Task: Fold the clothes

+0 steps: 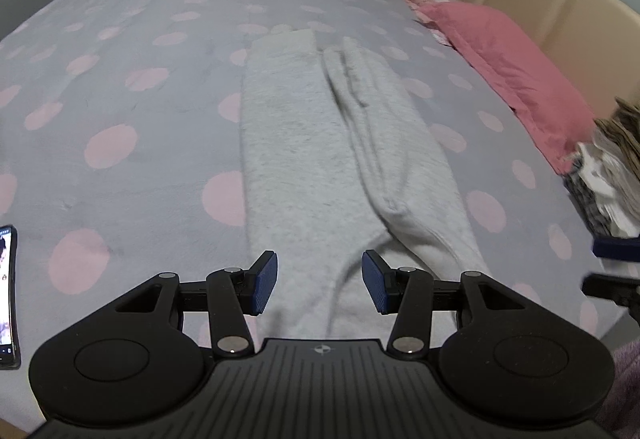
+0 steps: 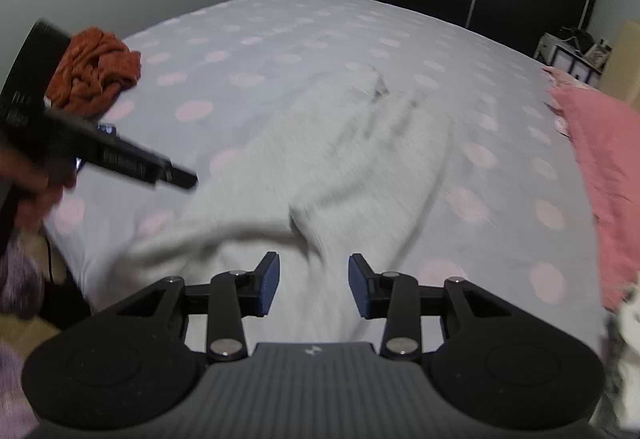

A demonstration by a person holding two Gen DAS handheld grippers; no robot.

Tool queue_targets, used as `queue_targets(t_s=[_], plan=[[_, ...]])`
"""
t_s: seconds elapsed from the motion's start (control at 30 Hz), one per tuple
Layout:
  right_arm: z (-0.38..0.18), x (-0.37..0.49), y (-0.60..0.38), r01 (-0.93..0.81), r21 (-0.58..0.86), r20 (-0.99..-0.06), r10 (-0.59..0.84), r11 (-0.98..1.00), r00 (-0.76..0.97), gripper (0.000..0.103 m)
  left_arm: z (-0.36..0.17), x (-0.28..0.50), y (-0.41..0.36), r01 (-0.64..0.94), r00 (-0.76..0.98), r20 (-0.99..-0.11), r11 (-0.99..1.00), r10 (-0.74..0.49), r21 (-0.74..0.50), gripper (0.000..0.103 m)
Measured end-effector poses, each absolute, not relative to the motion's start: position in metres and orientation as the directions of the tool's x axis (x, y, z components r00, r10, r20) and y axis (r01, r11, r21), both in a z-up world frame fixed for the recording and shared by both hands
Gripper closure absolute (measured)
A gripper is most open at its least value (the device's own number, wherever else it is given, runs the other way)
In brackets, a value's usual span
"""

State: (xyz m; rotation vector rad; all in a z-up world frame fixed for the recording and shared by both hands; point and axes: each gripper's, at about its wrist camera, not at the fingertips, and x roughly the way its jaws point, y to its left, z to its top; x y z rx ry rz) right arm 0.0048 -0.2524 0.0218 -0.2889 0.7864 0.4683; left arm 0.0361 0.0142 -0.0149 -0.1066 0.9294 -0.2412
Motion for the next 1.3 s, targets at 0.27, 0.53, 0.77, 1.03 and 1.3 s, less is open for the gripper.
queue_targets(t_s=[0.27, 0.53, 0.77, 1.03, 1.3], plan=[[0.022, -0.061, -0.296, -0.47, -0.067, -0.771, 0.253, 0.88, 0.584, 0.059, -0.012, 0.01, -0.021, 0.242, 0.549, -0.778, 0.949, -0.304, -0.2, 0.058], [0.014, -0.087, -0.293, -0.446, 0.059, -0.709, 0.352, 0.893, 0.611, 0.056, -0.015, -0.002, -0.026, 0.222, 0.551, -0.774, 0.949, -0.311, -0.223, 0.058], [-0.003, -0.058, -0.247, -0.393, 0.186, -0.61, 0.419, 0.901, 0.672, 0.056, -0.009, -0.013, 0.0, 0.119, 0.596, -0.761, 0.965, -0.256, -0.232, 0.058], [-0.036, -0.028, -0.215, -0.358, 0.233, -0.659, 0.417, 0.904, 0.625, 0.054, -0.015, -0.013, 0.01, 0.077, 0.593, -0.772, 0.97, -0.23, -0.23, 0.058], [-0.06, -0.05, -0.216, -0.397, 0.28, -0.753, 0.457, 0.874, 0.474, 0.052, -0.031, -0.013, 0.012, 0.081, 0.562, -0.793, 0.97, -0.235, -0.23, 0.058]])
